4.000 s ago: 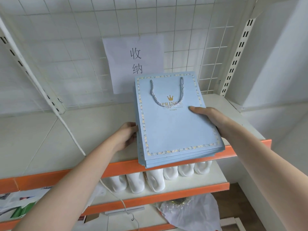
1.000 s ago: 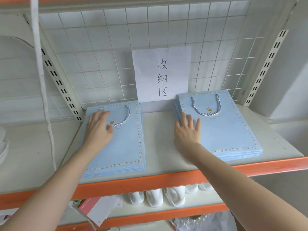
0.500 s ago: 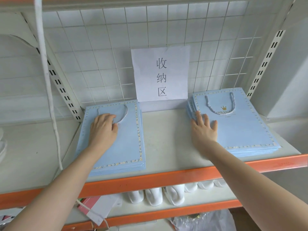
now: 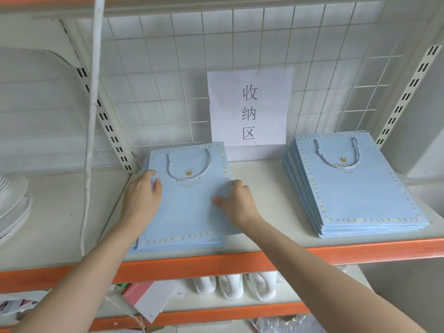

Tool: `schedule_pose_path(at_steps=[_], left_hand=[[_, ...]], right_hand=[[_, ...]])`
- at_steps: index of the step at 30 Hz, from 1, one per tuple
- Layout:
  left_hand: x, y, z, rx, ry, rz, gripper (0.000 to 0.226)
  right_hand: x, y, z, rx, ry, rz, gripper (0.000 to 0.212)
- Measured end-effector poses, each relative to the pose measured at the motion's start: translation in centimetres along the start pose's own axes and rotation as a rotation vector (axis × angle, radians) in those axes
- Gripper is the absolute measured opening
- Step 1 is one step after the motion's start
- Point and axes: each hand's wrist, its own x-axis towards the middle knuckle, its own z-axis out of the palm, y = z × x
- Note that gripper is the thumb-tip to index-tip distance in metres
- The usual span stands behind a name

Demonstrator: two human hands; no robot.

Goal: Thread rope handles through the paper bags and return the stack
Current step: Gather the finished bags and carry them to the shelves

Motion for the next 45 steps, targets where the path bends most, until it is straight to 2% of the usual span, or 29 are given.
schedule_pose_path(at_steps=[2,5,9,12,15,19,22,26,28,31,32,34,36,39,41,43,45], left_hand=[[0.1,0.4,0.2,-0.113,0.005,0.033,0.029],[0.3,0.7,0.8,-0.158,-0.058,0.070,0.025],[0.4,0.9,1.8,0.065,-0.156,0.049,0.042],[0.2,0.9,2.1,0.140,-0.186,0.032,0.052],[0.2,1.6,2.1,0.152,-0.176,0.046,0.046],[0.0,3.2,2.9,0.065,-0.160,0.183,0.036],[-0.6,4.7,3.8,-0.025,-0.148,0.348,0.028],[-1.0,6.9,4.5,-0.029,-0.103,0.524,0.032],[-1.2,8.2,4.8,-0.041,-0.150,0.531,0.035],[-1.8,10.3,5.4,-0.061,-0.215,0.557,0.034],[-2.0,11.0,5.8,-0.060,-0.243,0.566,0.032],[-2.4,12.4,6.6,-0.052,-0.313,0.567,0.030],[-2.8,13.9,7.5,-0.026,-0.389,0.584,0.032],[-3.5,16.4,8.8,0.017,-0.508,0.577,0.033],[-4.2,18.5,9.4,-0.090,-0.545,0.552,0.031],[-4.9,21.1,10.0,-0.272,-0.601,0.445,0.028],[-5.2,23.5,10.9,-0.445,-0.709,0.236,0.022]], right_hand=[[0.4,0.7,-1.7,0.018,0.073,0.012,0.040],[0.7,1.9,-5.4,0.054,0.202,0.035,0.026],[0.4,3.9,-10.8,-0.103,0.407,0.036,0.026],[0.2,5.2,-13.4,-0.276,0.481,0.069,0.029],[0.2,5.6,-14.0,-0.407,0.447,0.104,0.010],[0.4,5.5,-11.6,-0.568,0.345,0.030,0.012],[0.3,5.7,-9.6,-0.676,0.310,-0.093,0.027],[-0.5,6.2,-6.6,-0.708,0.148,-0.226,0.025],[-0.6,6.8,-5.4,-0.688,0.120,-0.200,0.030],[0.0,8.0,-4.1,-0.646,-0.002,-0.157,0.055],[-0.3,7.9,-3.9,-0.635,-0.007,-0.163,0.057],[-0.5,7.4,-4.4,-0.616,0.006,-0.181,0.051],[-0.5,6.8,-5.9,-0.601,0.096,-0.210,0.037],[0.2,6.9,-10.5,-0.588,0.386,-0.172,0.035],[0.9,8.3,-13.8,-0.678,0.511,-0.008,0.038],[0.9,10.2,-15.7,-0.691,0.463,0.183,0.051],[0.2,11.6,-16.1,-0.682,0.363,0.208,0.065]])
